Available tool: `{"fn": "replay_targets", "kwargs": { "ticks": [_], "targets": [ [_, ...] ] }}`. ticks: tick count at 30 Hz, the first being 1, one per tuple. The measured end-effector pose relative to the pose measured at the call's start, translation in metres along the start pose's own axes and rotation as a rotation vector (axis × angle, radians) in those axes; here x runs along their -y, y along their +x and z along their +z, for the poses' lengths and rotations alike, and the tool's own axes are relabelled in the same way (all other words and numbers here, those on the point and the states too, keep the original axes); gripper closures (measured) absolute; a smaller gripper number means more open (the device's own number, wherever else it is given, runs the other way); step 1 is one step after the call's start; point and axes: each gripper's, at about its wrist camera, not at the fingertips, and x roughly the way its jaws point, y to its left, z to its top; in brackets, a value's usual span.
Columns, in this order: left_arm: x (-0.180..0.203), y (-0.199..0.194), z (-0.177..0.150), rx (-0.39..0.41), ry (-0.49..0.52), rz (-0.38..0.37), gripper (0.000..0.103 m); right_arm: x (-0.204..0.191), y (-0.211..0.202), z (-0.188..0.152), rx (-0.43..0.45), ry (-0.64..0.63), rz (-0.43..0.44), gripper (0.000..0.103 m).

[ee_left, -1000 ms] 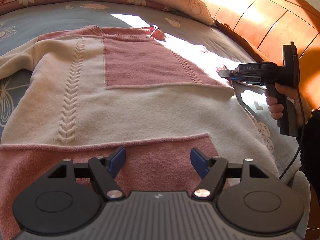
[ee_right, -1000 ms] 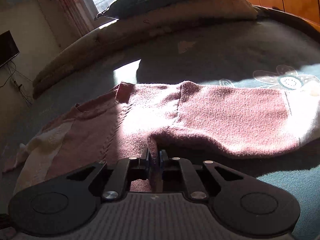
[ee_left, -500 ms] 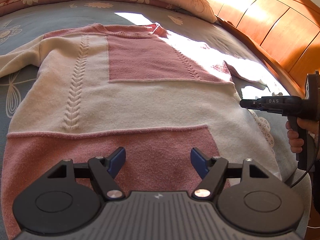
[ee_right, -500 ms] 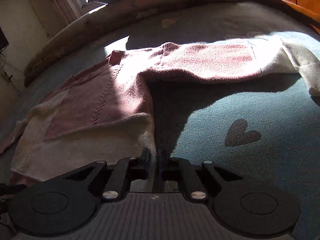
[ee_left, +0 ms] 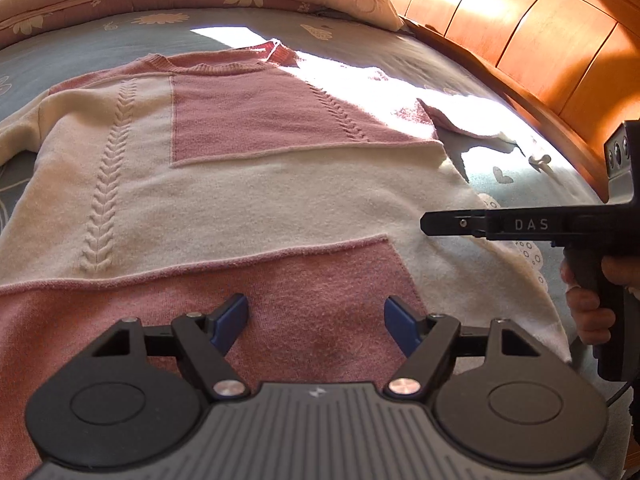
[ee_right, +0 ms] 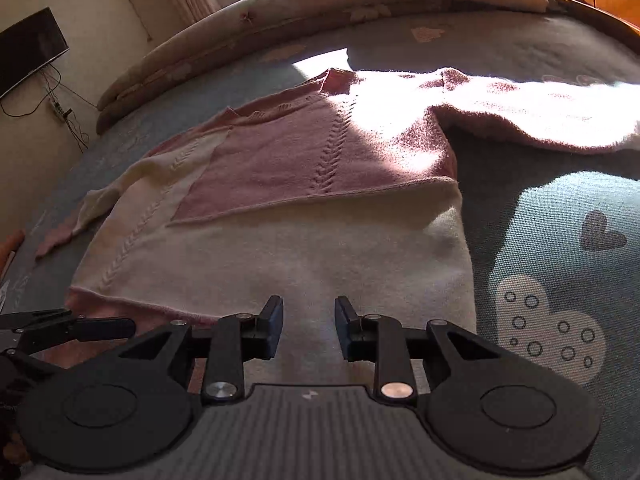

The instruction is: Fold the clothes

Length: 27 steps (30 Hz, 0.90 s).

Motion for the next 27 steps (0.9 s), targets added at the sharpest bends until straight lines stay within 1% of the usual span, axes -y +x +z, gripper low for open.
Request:
{"fn": "replay_targets", "kwargs": {
  "ticks": [2,5,8,10,11,12,14,17,19,21,22,25,27],
  "targets": [
    [0.004,-0.008,-0.015,0.006,0.05,0.006,0.019,0.015,-0.017,-0.016,0.028,0.013,-0.008,0.071],
    [0.007,-0.02,-0.032,0.017,0.106,0.014,0.016,0.04,-0.046,-0.039,0.06,0.086,-0.01,0.071],
    [0.008,-0.025,-0.03,0.01,0.118,0.005,0.016,0.05,-0.063,-0.047,0.062,0.145,-0.02,0.071],
    [0.01,-0.029,-0.021,0.042,0.094,-0.027,0.016,0.045,-0.068,-0.044,0.069,0.156,-0.025,0.068],
    [0.011,-0.03,-0.014,0.066,0.081,-0.047,0.016,0.039,-0.068,-0.041,0.079,0.14,-0.019,0.06],
    [0.013,-0.03,-0.009,0.085,0.07,-0.071,0.016,0.032,-0.067,-0.038,0.084,0.123,-0.015,0.058],
    [0.016,-0.025,0.0,0.103,0.039,-0.121,0.016,0.015,-0.058,-0.031,0.078,0.088,-0.012,0.058],
    [0.015,-0.008,0.002,0.053,-0.072,-0.184,0.016,0.008,-0.051,-0.037,0.061,0.074,-0.053,0.058],
    [0.012,0.0,-0.007,0.014,-0.117,-0.198,0.016,0.007,-0.048,-0.044,0.049,0.071,-0.09,0.056],
    [0.01,-0.002,-0.017,0.038,-0.112,-0.21,0.015,0.009,-0.054,-0.054,0.051,0.047,-0.113,0.056],
    [0.009,-0.005,-0.019,0.034,-0.112,-0.212,0.015,0.011,-0.058,-0.059,0.054,0.036,-0.118,0.056],
    [0.003,-0.013,-0.017,0.019,-0.19,-0.225,0.015,0.018,-0.066,-0.07,0.064,0.057,-0.097,0.053],
    [0.001,-0.017,-0.013,0.02,-0.227,-0.255,0.015,0.021,-0.069,-0.074,0.076,0.072,-0.071,0.043]
  ]
}}
